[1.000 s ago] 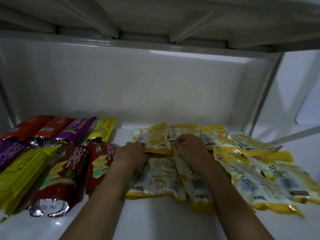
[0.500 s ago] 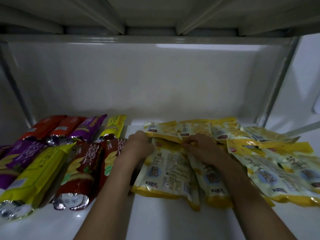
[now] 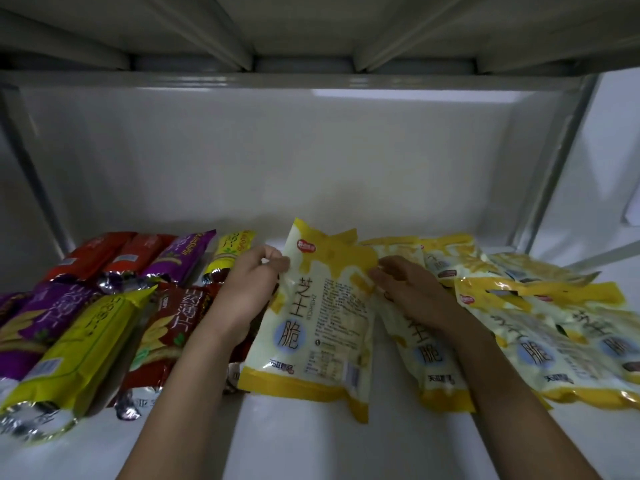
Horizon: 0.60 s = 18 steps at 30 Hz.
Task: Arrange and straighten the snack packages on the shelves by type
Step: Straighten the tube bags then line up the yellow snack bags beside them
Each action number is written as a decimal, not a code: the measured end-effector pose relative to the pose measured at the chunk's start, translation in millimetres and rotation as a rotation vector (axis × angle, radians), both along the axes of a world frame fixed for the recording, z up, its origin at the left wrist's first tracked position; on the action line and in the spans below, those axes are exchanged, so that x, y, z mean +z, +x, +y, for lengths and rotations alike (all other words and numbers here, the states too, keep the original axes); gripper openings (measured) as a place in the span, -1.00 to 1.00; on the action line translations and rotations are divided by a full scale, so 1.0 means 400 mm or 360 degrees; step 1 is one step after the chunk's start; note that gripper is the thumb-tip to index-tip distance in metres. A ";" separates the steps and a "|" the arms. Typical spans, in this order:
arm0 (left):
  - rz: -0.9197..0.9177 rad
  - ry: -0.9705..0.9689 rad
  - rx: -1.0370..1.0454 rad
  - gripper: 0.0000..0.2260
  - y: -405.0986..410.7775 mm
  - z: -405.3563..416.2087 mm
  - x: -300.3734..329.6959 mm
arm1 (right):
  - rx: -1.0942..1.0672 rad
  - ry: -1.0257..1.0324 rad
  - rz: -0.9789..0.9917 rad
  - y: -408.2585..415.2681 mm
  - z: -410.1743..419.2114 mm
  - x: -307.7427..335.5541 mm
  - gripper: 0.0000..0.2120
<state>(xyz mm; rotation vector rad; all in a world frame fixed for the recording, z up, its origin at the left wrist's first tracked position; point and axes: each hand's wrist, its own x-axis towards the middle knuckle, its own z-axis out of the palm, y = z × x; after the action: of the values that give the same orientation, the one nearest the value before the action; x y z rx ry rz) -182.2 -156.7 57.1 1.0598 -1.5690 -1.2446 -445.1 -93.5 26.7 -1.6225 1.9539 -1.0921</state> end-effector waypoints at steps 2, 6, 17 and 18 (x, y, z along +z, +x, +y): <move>0.0162 0.0022 0.0015 -0.79 0.006 -0.001 0.009 | 0.0123 -0.0075 -0.0214 0.013 0.005 0.013 -0.49; 0.0426 -0.0012 0.0030 -0.87 -0.006 -0.004 0.046 | 0.0362 -0.0334 -0.0846 0.050 0.007 0.069 -0.70; 0.0575 -0.0237 -0.0152 -0.86 -0.077 -0.050 0.206 | 0.0293 -0.0663 -0.1031 0.102 -0.052 0.315 -0.78; 0.0577 -0.0253 -0.0117 -0.86 -0.085 -0.056 0.209 | 0.0305 -0.0668 -0.1014 0.105 -0.056 0.325 -0.77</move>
<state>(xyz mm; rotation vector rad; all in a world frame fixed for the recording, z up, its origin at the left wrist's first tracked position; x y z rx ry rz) -216.1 -179.3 140.6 0.6384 -1.4073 -1.2569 -403.1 -115.9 156.7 -1.3629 1.1900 -1.7507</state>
